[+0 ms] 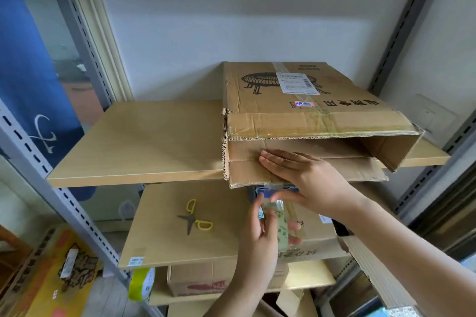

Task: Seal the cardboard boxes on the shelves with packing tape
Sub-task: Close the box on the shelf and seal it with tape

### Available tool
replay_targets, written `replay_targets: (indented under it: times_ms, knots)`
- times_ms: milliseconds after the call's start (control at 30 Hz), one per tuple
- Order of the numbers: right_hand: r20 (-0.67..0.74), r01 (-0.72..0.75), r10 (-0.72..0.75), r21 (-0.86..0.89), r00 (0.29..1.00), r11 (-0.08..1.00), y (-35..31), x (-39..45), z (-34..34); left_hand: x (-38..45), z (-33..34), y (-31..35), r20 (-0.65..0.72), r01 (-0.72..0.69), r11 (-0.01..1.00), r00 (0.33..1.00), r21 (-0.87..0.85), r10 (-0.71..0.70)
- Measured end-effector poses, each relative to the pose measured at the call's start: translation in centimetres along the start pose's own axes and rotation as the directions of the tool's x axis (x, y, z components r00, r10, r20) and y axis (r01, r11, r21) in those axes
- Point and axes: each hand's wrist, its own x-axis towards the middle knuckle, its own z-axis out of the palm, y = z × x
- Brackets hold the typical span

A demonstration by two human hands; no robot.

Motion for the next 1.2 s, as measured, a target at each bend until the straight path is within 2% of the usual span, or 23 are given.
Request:
replay_targets:
  times_ms: [67, 200, 300, 400, 467, 600, 700, 767, 833, 900, 1033, 1200]
  knots:
    - [-0.02, -0.003, 0.002, -0.025, 1.0, 1.0, -0.3, 0.3, 0.0, 0.0, -0.1, -0.7, 0.021, -0.055, 0.998, 0.998, 0.044, 0.054]
    - [-0.145, -0.014, 0.002, -0.083, 0.989, 0.996, -1.5, 0.6, 1.1, 0.2, -0.6, -1.6, 0.025, -0.168, 0.968, 0.986, 0.188, 0.166]
    - [-0.202, 0.021, -0.052, -0.152, 0.978, 0.988, -1.3, 0.7, 1.6, 0.7, -1.0, -0.8, 0.029, -0.209, 0.937, 0.977, 0.28, 0.209]
    - [-0.23, 0.061, -0.11, -0.21, 0.967, 0.976, -1.3, 0.8, 0.6, 0.8, -1.1, 0.3, 0.043, -0.22, 0.943, 0.976, 0.249, 0.216]
    - [-0.217, 0.034, -0.085, -0.23, 0.972, 0.973, -1.8, 0.9, -0.8, 0.5, -1.1, 0.7, 0.044, -0.243, 0.941, 0.97, 0.236, 0.239]
    - [-0.134, -0.067, 0.054, -0.095, 0.989, 0.993, -2.4, 1.5, -4.6, -0.7, -0.7, 2.2, 0.016, -0.296, 0.922, 0.953, 0.247, 0.302]
    - [-0.127, -0.109, 0.107, -0.007, 0.986, 0.994, -2.6, 2.4, -8.8, -1.4, 0.0, 4.5, -0.022, -0.353, 0.901, 0.929, 0.253, 0.37]
    - [-0.061, -0.148, 0.152, 0.055, 0.987, 0.987, -2.7, 3.2, -11.7, -1.9, 0.9, 6.4, -0.057, -0.384, 0.89, 0.911, 0.246, 0.409]
    - [0.018, -0.214, 0.213, 0.065, 0.977, 0.975, -2.8, 4.1, -14.3, -2.2, 1.8, 8.3, -0.082, -0.423, 0.853, 0.881, 0.305, 0.466]
    - [0.032, -0.257, 0.256, 0.078, 0.966, 0.963, -3.1, 4.9, -16.3, -1.9, 2.2, 9.9, -0.081, -0.429, 0.807, 0.863, 0.406, 0.5]
    - [0.027, -0.255, 0.254, 0.132, 0.967, 0.958, -3.4, 6.2, -18.9, -0.4, 1.8, 12.2, -0.096, -0.406, 0.788, 0.861, 0.462, 0.5]
    - [0.059, -0.211, 0.203, 0.209, 0.977, 0.955, -2.7, 7.8, -20.7, 0.7, 2.4, 14.5, -0.131, -0.428, 0.835, 0.859, 0.345, 0.494]
